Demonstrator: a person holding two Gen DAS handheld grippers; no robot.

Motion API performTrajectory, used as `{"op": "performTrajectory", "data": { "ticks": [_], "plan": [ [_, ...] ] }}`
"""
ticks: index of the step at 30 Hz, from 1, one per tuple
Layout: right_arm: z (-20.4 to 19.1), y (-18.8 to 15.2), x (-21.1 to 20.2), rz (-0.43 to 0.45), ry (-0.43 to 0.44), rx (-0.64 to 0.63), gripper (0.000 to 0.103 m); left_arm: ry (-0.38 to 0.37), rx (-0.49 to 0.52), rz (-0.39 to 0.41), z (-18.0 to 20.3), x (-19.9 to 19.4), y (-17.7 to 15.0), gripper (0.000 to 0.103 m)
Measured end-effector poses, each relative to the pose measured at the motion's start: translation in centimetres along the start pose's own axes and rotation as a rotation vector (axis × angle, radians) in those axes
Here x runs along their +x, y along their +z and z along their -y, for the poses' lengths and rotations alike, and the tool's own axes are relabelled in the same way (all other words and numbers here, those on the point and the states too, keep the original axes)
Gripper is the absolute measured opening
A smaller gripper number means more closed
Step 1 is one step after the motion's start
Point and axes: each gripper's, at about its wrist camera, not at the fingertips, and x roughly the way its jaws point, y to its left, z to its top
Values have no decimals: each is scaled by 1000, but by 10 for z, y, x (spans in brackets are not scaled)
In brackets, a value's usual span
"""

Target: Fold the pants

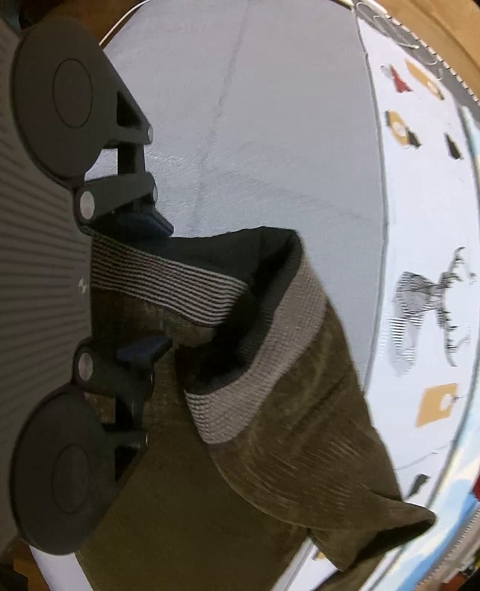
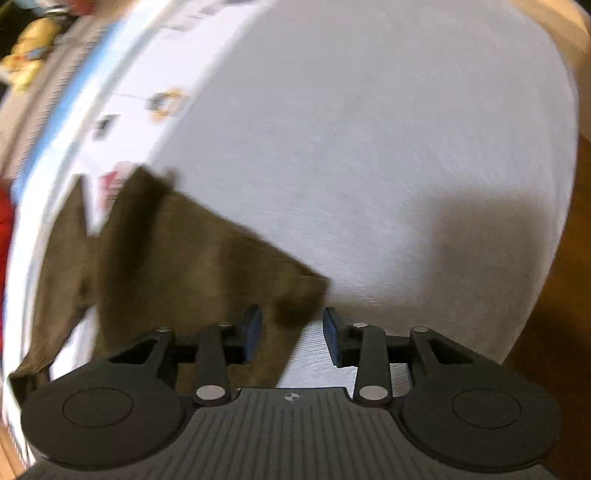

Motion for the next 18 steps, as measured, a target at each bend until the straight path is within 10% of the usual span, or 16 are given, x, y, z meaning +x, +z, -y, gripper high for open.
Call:
{"op": "performTrajectory", "data": {
  "ticks": [5,7,9,15,18],
  "plan": [
    [-19,3,8,61,-19,-75,49,28,43,-45,3,17,0,66],
    [-21,-3,14,83,-55,-121,21,32,55,-51,4,21,0,66],
    [-19,-2,9,99,-48,-124,19,36,64,-50,6,22,0,65],
    [-1,-5,-60,334,-29,-93,16,54,104,-9,6,15,-3,18],
    [27,-2,-67,332,-62,18,15,-11,91,-1,2,8,-5,11]
  ]
}}
